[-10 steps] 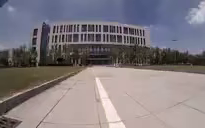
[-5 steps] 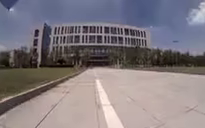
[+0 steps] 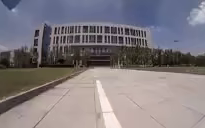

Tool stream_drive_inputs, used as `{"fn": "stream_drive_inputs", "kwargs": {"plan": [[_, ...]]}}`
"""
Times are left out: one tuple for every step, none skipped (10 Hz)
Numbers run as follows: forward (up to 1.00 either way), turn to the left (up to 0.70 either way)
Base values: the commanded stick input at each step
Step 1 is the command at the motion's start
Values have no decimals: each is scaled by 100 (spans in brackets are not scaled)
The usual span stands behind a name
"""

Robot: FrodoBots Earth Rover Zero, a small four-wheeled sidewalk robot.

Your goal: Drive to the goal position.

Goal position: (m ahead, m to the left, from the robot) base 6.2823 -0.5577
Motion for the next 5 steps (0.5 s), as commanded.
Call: {"fn": "stream_drive_inputs", "kwargs": {"plan": [[50, 0], [50, 0], [50, 0], [50, 0], [50, 0]]}}
